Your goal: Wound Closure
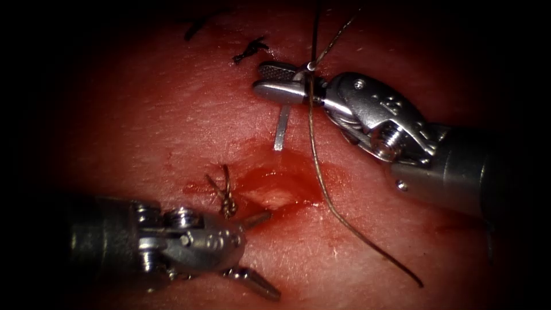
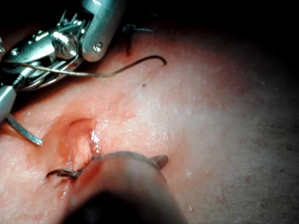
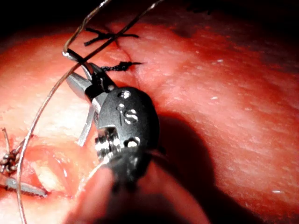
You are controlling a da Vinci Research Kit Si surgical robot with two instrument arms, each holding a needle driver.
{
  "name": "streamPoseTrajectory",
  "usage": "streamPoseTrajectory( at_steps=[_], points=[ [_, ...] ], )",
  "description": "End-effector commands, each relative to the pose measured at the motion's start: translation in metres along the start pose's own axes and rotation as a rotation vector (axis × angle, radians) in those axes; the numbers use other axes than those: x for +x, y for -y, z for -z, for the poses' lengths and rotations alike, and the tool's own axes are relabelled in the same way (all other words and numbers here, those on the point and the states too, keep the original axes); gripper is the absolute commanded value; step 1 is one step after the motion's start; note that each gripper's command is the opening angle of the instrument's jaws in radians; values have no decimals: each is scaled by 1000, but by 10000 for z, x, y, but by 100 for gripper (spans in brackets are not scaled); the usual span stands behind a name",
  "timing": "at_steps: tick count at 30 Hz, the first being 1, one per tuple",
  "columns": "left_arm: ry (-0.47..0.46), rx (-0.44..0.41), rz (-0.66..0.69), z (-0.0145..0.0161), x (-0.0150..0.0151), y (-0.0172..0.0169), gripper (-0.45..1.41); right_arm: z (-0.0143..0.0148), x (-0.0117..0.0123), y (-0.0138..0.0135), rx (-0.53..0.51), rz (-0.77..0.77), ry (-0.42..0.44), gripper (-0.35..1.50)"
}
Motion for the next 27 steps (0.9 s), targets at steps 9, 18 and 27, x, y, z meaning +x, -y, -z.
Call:
streamPoseTrajectory(
  at_steps=[9, 18, 27],
  points=[
    [1, -1, 0, -8, -2, 1, 78, -12, 11, -8, -30, -14, -7, -35],
    [-2, 0, 1, -8, -3, 2, 78, -14, 16, -12, -59, -49, -12, -35],
    [-2, -1, 1, -9, -3, 2, 78, -18, 19, -18, -88, -58, -21, -35]
  ],
)
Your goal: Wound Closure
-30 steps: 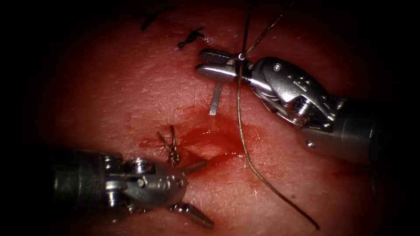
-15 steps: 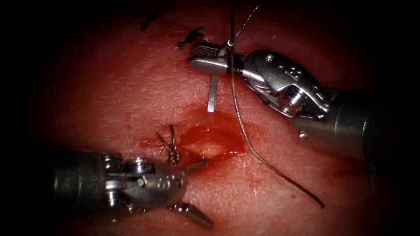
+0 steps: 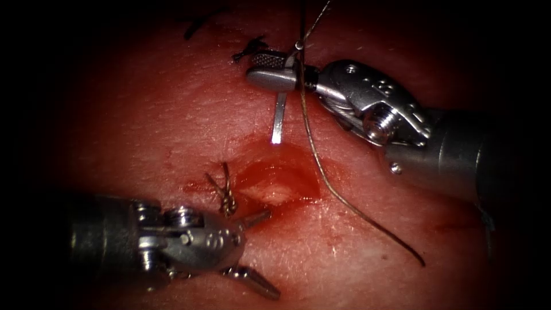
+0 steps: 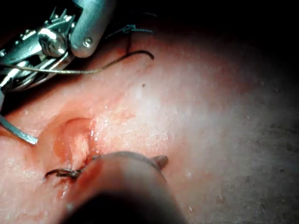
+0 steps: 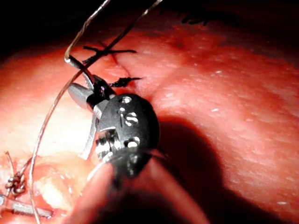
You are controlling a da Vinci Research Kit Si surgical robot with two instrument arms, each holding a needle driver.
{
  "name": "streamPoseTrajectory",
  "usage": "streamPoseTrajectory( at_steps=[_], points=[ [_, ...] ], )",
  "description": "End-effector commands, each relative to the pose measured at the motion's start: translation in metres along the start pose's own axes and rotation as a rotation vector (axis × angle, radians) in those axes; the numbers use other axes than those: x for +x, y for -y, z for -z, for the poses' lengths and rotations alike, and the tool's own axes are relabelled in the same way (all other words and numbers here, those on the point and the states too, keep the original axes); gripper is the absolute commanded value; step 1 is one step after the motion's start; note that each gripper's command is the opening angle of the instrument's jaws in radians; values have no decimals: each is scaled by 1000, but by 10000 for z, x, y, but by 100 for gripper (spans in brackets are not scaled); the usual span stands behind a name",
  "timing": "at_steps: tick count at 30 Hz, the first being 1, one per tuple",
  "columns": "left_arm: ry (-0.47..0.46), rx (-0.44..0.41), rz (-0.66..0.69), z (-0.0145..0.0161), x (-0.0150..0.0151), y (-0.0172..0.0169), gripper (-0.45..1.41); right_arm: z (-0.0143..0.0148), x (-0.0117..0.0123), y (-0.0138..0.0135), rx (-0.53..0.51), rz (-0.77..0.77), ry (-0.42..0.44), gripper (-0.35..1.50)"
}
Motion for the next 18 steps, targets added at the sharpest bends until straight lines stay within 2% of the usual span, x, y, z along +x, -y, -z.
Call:
streamPoseTrajectory(
  at_steps=[1, 12, 18],
  points=[
    [1, 0, -1, -8, -2, 0, 78, -10, 1, -3, 1, 2, -3, -35],
    [-2, 0, -1, -8, -2, 0, 78, -14, 11, -10, -15, 4, -20, -35],
    [-2, 0, -1, -7, -2, 1, 78, -19, 6, -7, -7, -101, 14, -35]
  ],
)
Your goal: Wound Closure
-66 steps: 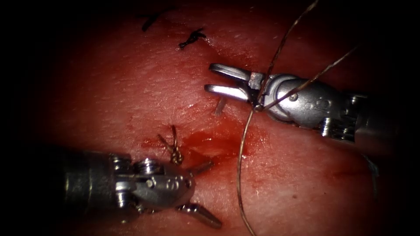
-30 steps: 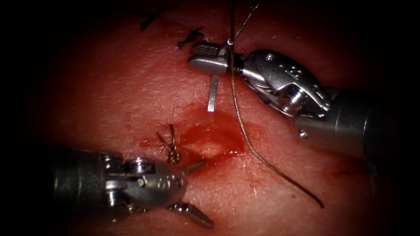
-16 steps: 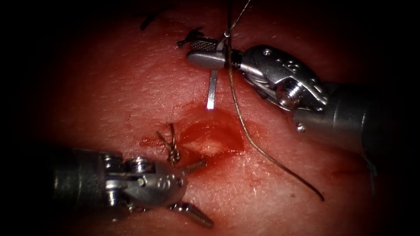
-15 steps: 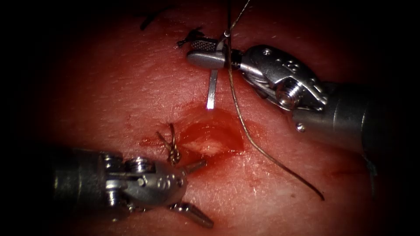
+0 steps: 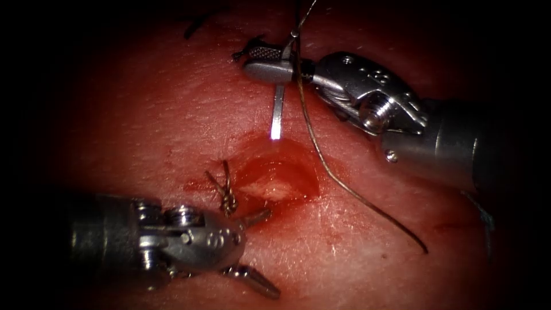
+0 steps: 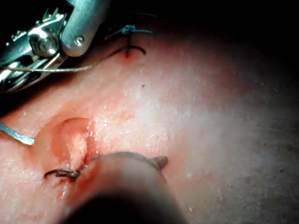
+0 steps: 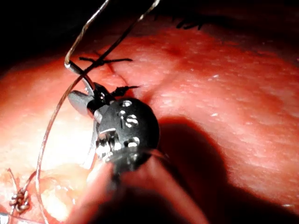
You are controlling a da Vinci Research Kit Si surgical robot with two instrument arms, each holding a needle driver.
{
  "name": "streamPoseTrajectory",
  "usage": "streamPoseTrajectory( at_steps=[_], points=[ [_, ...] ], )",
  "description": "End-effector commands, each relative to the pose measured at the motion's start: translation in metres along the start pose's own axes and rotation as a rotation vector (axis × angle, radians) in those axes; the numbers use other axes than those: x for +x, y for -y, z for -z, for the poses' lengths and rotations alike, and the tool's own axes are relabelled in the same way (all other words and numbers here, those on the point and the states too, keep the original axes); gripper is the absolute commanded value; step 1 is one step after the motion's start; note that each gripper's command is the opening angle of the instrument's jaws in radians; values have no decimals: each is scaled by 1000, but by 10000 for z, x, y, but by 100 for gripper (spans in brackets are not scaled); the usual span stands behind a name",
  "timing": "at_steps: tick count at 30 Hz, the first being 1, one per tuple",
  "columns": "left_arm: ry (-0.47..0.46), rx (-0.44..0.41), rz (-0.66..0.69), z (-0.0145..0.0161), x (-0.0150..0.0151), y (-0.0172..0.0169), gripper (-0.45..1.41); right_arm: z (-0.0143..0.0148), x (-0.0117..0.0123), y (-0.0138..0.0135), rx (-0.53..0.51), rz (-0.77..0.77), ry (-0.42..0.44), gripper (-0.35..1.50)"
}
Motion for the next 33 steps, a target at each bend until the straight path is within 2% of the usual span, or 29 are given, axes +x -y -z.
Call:
streamPoseTrajectory(
  at_steps=[1, 5, 9, 11, 12, 19, 26, 33],
  points=[
    [1, 1, -1, -7, -2, 0, 78, -11, -1, 1, 8, -16, 5, -35],
    [1, 1, -1, -7, -2, 0, 78, -13, -2, 5, 10, -102, 31, -35],
    [-5, 3, -2, -6, -1, 0, 78, -14, -5, 7, 27, -280, 84, -35],
    [-5, 3, -3, -5, 0, 0, 78, -14, -10, 10, 35, -345, 124, -35],
    [-5, 4, -3, -5, 1, 0, 78, -14, -16, 14, 48, -444, 163, -35],
    [-5, 4, -4, -5, 1, 0, 78, -15, -37, 25, 130, -669, 252, -35],
    [-5, 5, -5, -4, 2, 0, 78, -16, -48, 33, 186, -705, 292, -35],
    [-8, 7, -7, -3, 3, -1, 78, -15, -59, 52, 222, -709, 303, -35]
  ],
)
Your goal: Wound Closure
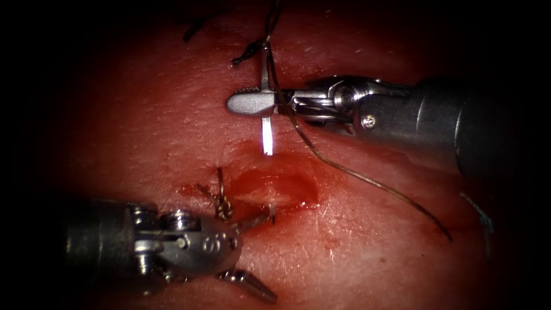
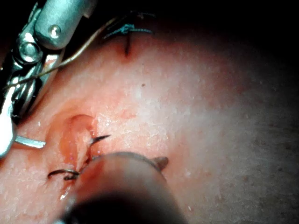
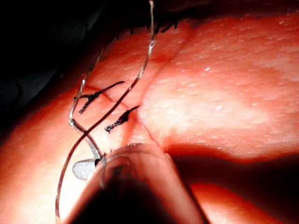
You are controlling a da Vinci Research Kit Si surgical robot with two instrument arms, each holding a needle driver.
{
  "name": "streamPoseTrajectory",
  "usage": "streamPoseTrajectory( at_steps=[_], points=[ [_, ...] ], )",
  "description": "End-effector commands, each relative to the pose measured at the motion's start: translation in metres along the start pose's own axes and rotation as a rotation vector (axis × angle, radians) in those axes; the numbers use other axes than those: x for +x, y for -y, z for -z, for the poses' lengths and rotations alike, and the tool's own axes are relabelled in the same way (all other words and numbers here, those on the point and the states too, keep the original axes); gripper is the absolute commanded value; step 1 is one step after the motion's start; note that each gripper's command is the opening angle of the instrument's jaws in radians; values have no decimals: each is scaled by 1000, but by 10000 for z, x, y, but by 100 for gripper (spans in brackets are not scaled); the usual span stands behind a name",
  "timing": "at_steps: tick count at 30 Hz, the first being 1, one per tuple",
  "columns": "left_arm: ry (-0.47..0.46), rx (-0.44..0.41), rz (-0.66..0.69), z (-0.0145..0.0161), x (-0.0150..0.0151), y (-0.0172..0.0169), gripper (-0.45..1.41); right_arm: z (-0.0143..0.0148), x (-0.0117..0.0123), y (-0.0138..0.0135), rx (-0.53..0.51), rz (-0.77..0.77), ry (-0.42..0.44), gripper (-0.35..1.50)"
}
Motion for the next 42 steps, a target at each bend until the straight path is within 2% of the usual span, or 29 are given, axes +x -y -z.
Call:
streamPoseTrajectory(
  at_steps=[1, 8, 11, 13, 14, 15, 16, 17, 18, 19, 21, 25, 31, 36, 42],
  points=[
    [-1, 0, -2, -7, -2, -1, 78, -7, -3, 2, 4, 1, 7, -35],
    [-1, 2, -4, -5, 0, -2, 78, -7, -29, 7, 22, -29, 28, -35],
    [-1, 5, -7, -2, 3, -3, 78, -6, -58, 5, 31, -17, 49, -35],
    [-4, 4, -8, -1, 4, -4, 78, -7, -68, 2, 26, 9, 37, -35],
    [-4, 4, -8, 0, 4, -4, 78, -8, -68, 0, 19, 69, 19, -35],
    [-4, 4, -8, 0, 4, -4, 78, -7, -64, -2, 0, 132, -18, 10],
    [-4, 4, -8, 0, 4, -4, 78, -7, -59, -4, -15, 183, -43, 42],
    [-4, 4, -8, -1, 4, -3, 78, -4, -44, -7, -13, 282, -81, 98],
    [-4, 4, -8, -1, 4, -3, 78, -4, -44, -7, -13, 282, -81, 98],
    [-4, 4, -8, -1, 3, -2, 78, -1, -28, -10, -18, 376, -117, 128],
    [-4, 4, -8, -1, 4, -2, 78, 4, -10, -12, -21, 449, -151, 140],
    [-7, 5, -9, 0, 4, -2, 78, 16, 19, -10, -64, 612, -196, 146],
    [-7, 5, -9, 0, 5, -2, 78, 14, 16, -1, -49, 666, -187, 146],
    [-7, 5, -9, 1, 5, -2, 78, 11, 6, 5, -23, 698, -172, 136],
    [-7, 6, -10, 1, 6, -2, 78, 25, 2, 8, -14, 725, -163, 135]
  ],
)
